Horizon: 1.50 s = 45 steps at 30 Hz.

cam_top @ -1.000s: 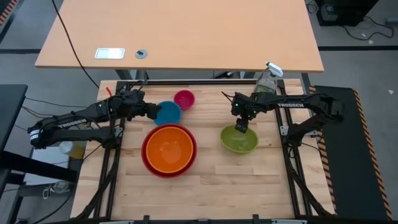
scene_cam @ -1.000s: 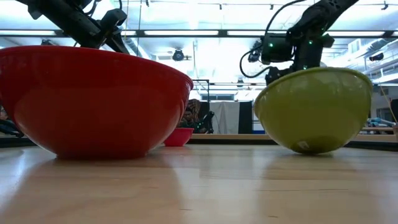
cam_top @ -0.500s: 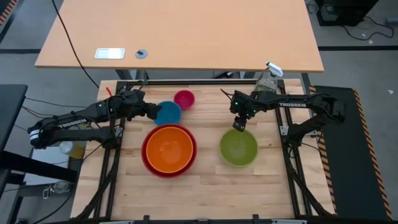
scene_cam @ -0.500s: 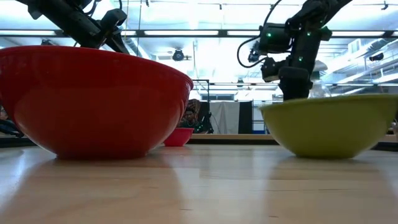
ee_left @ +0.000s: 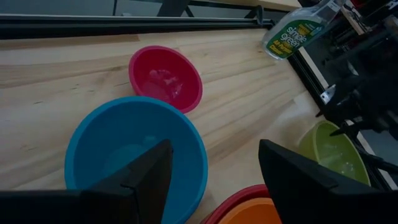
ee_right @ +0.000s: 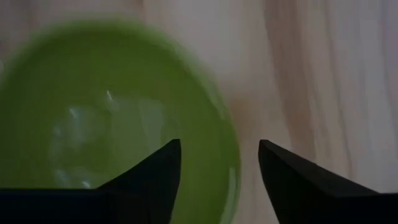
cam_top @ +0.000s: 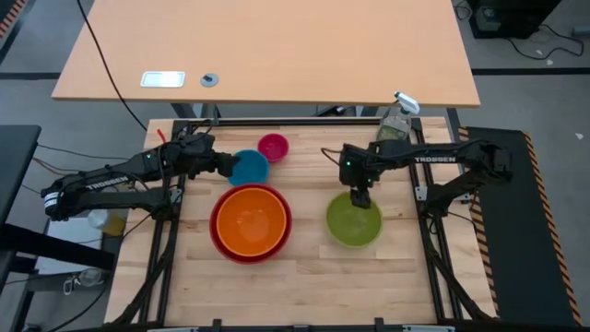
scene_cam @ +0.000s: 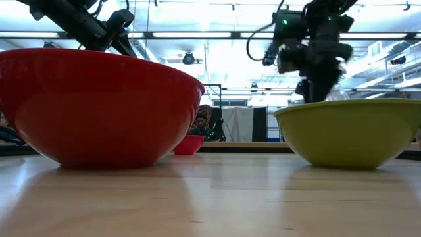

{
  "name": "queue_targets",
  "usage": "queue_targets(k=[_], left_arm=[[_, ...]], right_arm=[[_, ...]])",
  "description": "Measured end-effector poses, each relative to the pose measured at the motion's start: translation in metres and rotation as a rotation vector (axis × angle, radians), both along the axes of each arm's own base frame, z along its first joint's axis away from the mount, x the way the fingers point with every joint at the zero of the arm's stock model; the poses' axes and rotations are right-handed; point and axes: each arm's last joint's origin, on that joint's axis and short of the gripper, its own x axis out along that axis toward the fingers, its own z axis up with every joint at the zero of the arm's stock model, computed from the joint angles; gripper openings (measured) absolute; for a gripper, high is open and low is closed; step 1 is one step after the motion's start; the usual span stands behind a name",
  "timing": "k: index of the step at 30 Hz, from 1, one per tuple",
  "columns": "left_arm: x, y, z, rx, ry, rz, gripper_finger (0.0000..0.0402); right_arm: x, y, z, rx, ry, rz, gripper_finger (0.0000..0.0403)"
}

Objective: Nest bowls inside each other
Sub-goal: Stack the green bowl on top of the orange bowl

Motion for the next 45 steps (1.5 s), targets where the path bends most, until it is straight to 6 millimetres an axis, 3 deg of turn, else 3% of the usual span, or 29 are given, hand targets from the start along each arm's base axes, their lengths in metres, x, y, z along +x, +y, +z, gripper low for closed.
queue_targets(k=[9,15,20,27,33,40,45], left_arm=[[0.0,0.0,0.0,0.0,0.0,0.0,0.0242],[0.0,0.0,0.0,0.0,0.0,0.0,0.0242],[0.0,0.0,0.0,0.0,0.0,0.0,0.0242],[0.0,0.0,0.0,0.0,0.0,0.0,0.0242],[0.0,0.0,0.0,0.0,0.0,0.0,0.0242],[0.0,-0.001,0.0,-0.004,0.0,-0.022,0.0242],[0.0,-0.001,0.0,0.012,0.01,-0.053,0.0242]], right_arm=[[-0.002,0.005,-0.003,-0.101,0.053,0.005,0.0321],[-0.001,0.009,-0.002,-0.107,0.051,0.035,0.0327],[0.0,0.009,-0.003,-0.116,0.044,0.036,0.0297],[-0.007,0.016,-0.026,-0.095,0.063,0.021,0.0231],[-0.008,0.015,-0.029,-0.16,0.083,-0.064,0.0137],[-0.006,0.01,-0.027,-0.105,0.062,-0.187,0.0026],[0.001,0.008,-0.02,-0.038,0.008,-0.283,0.0025]])
